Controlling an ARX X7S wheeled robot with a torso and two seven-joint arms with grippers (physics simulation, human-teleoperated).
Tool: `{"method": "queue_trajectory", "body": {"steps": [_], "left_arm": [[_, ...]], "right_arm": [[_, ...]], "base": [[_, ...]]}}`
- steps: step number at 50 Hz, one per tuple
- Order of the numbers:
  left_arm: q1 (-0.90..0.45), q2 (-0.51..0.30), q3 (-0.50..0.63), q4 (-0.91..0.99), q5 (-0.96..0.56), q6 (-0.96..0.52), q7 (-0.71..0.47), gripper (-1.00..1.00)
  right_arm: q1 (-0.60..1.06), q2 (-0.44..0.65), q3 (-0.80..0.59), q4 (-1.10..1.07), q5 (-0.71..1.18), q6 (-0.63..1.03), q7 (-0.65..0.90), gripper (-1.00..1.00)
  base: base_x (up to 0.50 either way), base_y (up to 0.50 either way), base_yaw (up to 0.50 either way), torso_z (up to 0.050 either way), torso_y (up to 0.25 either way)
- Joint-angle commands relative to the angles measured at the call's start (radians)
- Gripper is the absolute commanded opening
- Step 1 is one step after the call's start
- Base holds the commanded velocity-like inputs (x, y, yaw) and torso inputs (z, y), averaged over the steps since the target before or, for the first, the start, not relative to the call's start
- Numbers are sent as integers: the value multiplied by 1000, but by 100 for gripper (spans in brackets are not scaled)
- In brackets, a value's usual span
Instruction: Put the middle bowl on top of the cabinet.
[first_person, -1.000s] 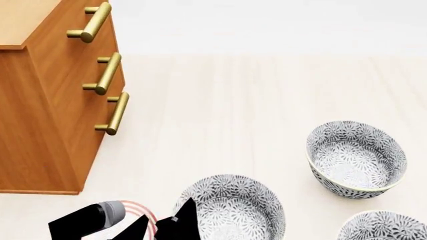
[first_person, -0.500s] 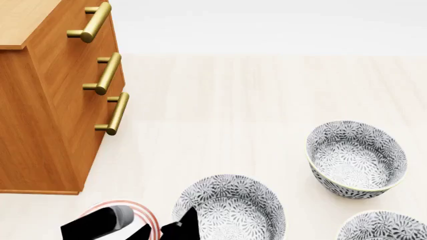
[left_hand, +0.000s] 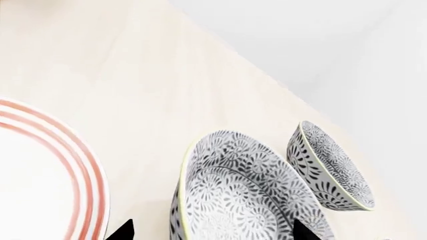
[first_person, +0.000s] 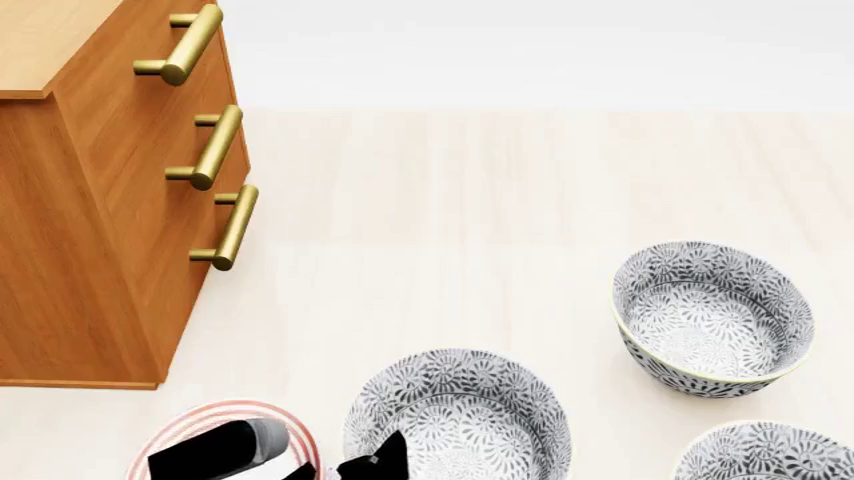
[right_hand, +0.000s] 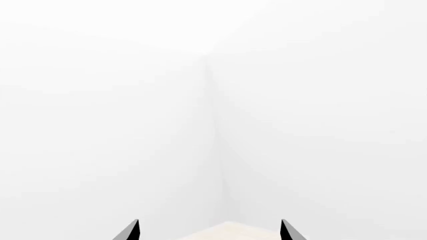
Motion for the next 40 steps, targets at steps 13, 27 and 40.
{"method": "queue_trajectory", "body": {"steps": [13,27,40], "left_arm": [[-61,-6,75,-49,53,-59,-123,100],[-82,-6,117,-42,58,-78,-147,100],[-93,0,138,-72,55,-62,-142,100]], "right_arm": [[-11,-4,-5,-16,-8,-10,1,100],[-20,-9,-2,-21,-8,-22,0,100],[-23,-18,7,-23,-1,-32,-13,100]], "base": [[0,0,0,0,0],[0,0,0,0,0],[0,0,0,0,0]]}}
